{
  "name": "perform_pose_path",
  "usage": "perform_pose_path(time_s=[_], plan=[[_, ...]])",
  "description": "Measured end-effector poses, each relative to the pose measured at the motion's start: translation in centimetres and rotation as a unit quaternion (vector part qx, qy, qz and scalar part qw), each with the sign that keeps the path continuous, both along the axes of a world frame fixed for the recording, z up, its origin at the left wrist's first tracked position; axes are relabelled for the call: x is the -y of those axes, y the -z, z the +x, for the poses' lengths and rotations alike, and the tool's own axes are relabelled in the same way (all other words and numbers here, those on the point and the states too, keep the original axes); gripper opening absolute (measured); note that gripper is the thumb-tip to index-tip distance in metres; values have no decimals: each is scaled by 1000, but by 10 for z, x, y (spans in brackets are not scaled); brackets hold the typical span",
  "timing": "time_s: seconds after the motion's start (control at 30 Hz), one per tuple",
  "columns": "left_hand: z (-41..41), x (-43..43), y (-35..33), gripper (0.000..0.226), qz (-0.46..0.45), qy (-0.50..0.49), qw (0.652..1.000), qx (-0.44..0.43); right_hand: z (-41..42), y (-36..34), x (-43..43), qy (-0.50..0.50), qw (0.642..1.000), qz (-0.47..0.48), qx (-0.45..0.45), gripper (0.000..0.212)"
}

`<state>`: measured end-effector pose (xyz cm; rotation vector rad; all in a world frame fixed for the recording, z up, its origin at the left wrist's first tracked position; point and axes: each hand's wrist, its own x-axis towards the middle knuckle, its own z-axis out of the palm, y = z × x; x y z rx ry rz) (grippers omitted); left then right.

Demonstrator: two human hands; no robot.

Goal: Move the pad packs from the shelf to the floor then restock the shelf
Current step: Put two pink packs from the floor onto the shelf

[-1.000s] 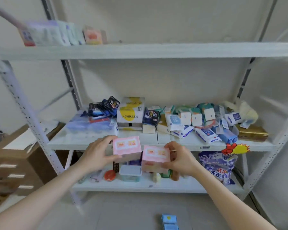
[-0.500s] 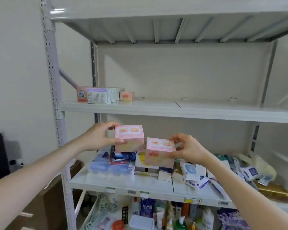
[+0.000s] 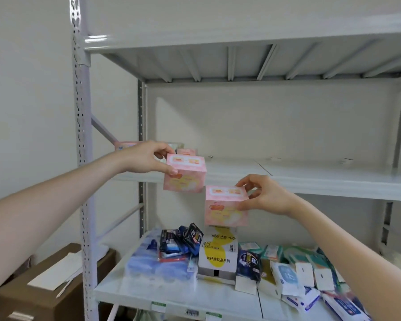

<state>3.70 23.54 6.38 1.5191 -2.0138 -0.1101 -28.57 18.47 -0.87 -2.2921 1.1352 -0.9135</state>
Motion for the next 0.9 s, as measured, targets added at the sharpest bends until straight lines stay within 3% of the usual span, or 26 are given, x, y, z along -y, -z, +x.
perform_pose_path(time_s=[0.37,0.9], plan=[[36,122,-49,52,-3,2,999,-37,38,-42,111,-14,997,6,81,52],[98,323,-79,56,54,37,997,51,109,-53,239,47,992,2,118,42]])
